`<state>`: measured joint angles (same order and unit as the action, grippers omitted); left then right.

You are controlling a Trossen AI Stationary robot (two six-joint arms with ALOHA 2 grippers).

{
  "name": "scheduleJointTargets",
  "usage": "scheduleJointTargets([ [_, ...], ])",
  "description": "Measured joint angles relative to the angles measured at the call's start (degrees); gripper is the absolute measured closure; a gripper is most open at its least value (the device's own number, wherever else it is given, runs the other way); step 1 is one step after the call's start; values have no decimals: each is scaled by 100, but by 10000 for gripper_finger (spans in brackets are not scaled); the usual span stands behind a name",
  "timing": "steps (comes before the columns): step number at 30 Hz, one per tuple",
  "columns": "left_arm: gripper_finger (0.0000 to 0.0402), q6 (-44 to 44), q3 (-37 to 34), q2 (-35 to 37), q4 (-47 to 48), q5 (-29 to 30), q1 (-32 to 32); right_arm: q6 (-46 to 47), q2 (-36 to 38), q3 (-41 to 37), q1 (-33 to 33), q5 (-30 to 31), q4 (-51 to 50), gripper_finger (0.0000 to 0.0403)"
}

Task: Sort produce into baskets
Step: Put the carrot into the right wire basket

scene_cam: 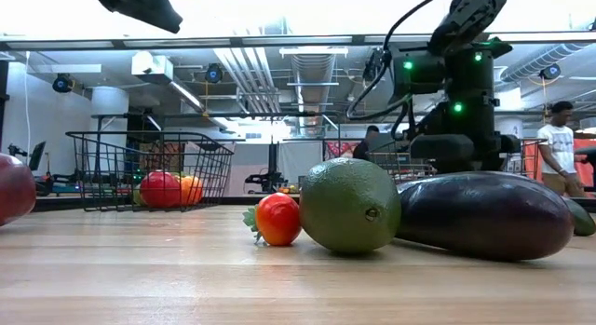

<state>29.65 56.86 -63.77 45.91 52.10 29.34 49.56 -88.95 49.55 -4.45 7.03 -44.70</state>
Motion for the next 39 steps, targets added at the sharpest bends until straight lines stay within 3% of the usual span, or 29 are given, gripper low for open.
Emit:
scheduleJointTargets([
  [17,155,2,0,-7,-2,2,0,-156,18,88,0,119,192,315],
  [24,155,4,-1,-7,-4,4,0,-790,66,792,7,15,189,306],
  [34,155,30,-1,-7,-6,4,-2,-2087,68,2783,-67,44,10,311],
  [39,155,90,0,-7,-6,4,-2,-2470,68,3617,-342,559,-809,311],
])
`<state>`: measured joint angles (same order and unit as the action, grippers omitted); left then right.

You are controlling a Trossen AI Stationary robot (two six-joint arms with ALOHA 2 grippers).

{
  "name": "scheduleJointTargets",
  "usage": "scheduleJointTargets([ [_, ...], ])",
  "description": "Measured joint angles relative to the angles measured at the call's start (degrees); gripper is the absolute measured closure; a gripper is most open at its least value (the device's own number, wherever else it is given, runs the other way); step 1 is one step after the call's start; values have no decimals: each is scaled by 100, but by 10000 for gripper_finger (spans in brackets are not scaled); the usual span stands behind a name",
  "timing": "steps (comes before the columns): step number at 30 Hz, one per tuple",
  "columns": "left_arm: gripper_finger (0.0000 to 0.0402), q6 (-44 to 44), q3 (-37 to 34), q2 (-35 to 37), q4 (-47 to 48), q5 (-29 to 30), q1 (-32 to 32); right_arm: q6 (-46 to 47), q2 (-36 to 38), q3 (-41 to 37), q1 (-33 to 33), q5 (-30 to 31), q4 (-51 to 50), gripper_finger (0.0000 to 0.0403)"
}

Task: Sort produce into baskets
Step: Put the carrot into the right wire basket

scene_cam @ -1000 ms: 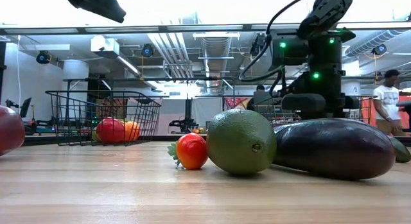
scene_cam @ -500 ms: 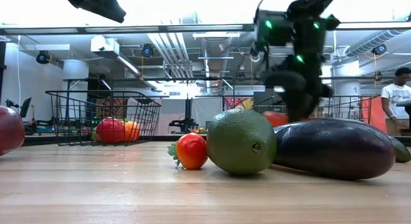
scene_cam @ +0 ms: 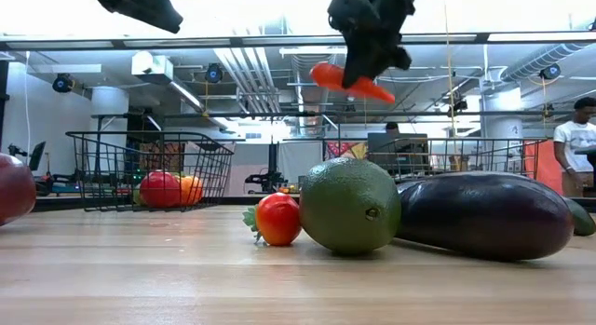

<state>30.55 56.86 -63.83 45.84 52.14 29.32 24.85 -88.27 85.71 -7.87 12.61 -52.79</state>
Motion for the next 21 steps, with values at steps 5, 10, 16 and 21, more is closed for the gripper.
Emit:
scheduleJointTargets([
  [5,155,11,0,0,0,0,0,-240,-2,549,-473,640,-1011,311],
  [10,155,24,0,0,0,0,0,-258,-2,643,-1151,1091,-1876,311],
  [16,155,24,0,0,0,-1,0,-447,-2,368,-1999,1205,-2103,311],
  [21,155,26,0,0,0,0,0,-717,-2,-77,-2529,1095,-1745,312],
])
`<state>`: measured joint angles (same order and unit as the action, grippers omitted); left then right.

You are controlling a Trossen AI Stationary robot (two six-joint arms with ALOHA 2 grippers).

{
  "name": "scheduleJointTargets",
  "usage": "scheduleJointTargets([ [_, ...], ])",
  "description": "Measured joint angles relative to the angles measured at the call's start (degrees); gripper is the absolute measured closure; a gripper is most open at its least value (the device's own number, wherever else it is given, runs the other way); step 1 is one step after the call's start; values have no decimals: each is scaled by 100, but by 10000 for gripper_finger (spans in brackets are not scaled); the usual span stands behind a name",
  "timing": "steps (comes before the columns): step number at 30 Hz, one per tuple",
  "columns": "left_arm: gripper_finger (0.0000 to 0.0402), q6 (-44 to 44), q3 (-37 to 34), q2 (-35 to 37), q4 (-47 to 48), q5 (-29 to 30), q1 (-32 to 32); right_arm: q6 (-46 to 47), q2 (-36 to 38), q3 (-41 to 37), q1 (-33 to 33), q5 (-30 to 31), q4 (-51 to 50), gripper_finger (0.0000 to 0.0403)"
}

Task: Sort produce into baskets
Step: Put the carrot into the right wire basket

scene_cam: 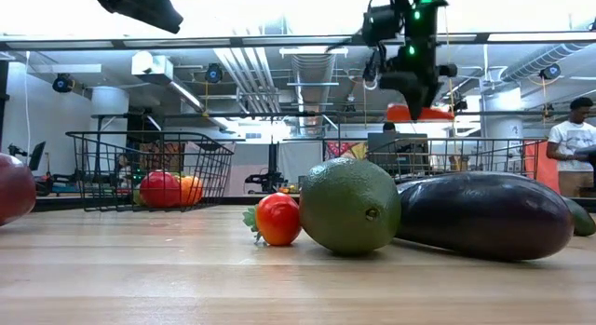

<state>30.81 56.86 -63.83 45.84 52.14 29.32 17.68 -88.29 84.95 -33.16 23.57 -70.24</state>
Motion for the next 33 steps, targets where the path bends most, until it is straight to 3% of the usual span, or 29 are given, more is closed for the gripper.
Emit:
scheduleJointTargets([
  [11,155,2,0,-2,2,-2,0,-715,0,-1237,-580,-756,1559,312],
  [33,155,22,0,-2,2,0,0,-954,0,-2350,-1078,-1053,2725,300],
])
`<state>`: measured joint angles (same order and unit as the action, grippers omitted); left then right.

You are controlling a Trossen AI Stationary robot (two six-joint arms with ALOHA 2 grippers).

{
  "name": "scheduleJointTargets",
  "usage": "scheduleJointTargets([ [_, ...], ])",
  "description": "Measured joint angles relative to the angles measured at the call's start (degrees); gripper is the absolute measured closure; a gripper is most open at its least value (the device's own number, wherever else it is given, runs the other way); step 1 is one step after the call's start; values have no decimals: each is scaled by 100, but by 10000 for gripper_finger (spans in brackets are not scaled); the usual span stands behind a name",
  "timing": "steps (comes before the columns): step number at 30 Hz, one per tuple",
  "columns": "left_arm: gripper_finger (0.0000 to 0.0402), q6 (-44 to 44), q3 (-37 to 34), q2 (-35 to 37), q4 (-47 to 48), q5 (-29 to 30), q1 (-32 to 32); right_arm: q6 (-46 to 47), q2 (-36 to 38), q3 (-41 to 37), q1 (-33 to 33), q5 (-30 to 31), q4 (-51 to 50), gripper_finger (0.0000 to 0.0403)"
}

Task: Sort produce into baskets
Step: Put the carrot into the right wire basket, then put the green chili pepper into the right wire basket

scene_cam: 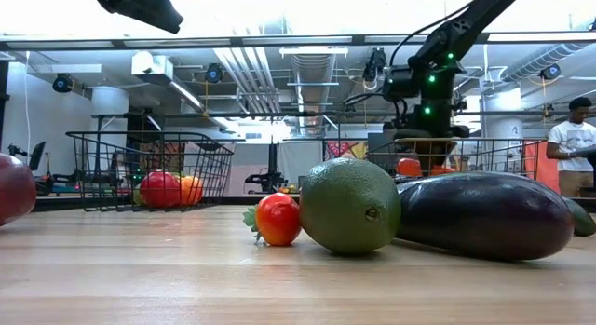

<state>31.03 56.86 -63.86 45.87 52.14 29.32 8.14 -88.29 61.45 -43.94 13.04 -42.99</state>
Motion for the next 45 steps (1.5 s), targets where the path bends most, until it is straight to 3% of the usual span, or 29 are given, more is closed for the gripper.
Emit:
scheduleJointTargets([
  [22,155,-2,-1,0,2,-2,0,154,0,-11,2,29,182,293],
  [36,155,-2,-1,0,2,-2,0,179,1,-9,2,28,178,220],
  [45,155,21,-12,0,2,-2,0,101,10,57,4,26,105,204],
])
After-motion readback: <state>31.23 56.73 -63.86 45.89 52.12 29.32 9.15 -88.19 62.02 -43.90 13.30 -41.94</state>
